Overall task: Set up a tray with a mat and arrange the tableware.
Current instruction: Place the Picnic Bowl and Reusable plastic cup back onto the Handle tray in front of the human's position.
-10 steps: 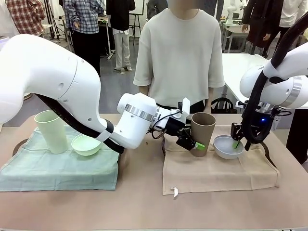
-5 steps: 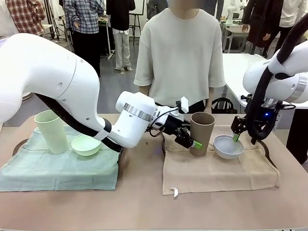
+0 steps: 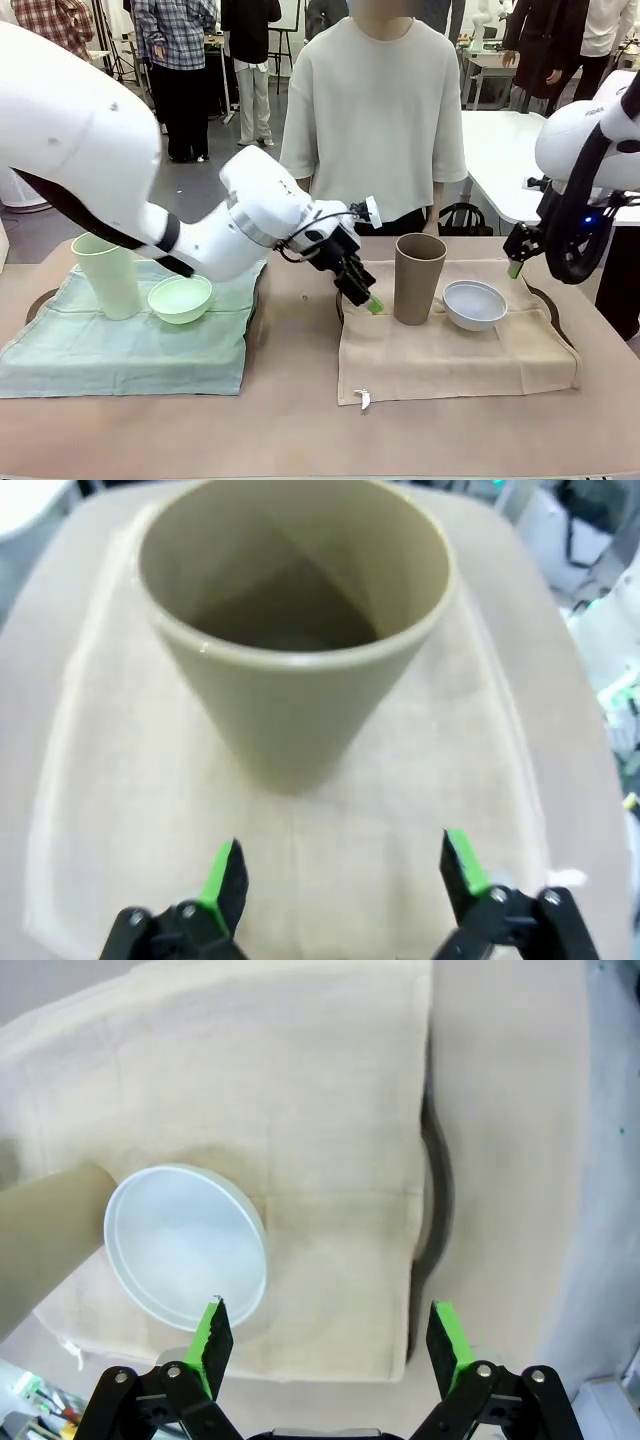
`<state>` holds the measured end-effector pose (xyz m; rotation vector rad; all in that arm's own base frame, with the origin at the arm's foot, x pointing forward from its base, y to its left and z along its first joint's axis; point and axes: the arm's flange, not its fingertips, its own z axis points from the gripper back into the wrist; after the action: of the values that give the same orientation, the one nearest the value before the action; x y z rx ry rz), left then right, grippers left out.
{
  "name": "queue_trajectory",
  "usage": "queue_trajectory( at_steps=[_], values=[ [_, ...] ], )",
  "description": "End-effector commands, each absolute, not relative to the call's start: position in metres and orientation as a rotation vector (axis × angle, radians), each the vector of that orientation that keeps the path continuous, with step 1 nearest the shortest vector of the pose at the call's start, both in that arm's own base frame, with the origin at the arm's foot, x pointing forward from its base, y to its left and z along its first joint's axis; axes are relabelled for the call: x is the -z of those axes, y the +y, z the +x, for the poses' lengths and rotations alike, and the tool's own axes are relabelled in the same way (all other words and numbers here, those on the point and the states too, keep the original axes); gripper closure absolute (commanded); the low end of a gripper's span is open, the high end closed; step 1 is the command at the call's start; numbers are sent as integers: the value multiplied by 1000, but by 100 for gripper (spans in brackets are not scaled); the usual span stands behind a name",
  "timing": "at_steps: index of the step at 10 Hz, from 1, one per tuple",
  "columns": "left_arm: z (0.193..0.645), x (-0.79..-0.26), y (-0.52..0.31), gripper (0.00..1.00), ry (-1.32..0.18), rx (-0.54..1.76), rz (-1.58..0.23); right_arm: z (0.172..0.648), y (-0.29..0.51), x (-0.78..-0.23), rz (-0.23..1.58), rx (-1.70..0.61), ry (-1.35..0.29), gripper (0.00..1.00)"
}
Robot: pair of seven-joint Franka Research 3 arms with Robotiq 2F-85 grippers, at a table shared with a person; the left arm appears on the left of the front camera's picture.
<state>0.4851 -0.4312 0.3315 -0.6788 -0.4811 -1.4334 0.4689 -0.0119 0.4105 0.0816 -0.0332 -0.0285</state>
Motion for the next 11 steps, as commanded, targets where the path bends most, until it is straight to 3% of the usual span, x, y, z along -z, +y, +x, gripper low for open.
queue_trajectory(
  at_steps=[1, 4, 11],
  values=[
    [466, -383, -403, 0, -365, 1259, -513, 454, -14, -428, 25, 58, -29, 0],
    [454, -444, -365, 0, -307, 856, -304, 449, -14, -445, 47, 70, -37, 0],
    [399, -529, -318, 0, -133, 536, -125, 462, -13, -450, 48, 71, -27, 0]
  ],
)
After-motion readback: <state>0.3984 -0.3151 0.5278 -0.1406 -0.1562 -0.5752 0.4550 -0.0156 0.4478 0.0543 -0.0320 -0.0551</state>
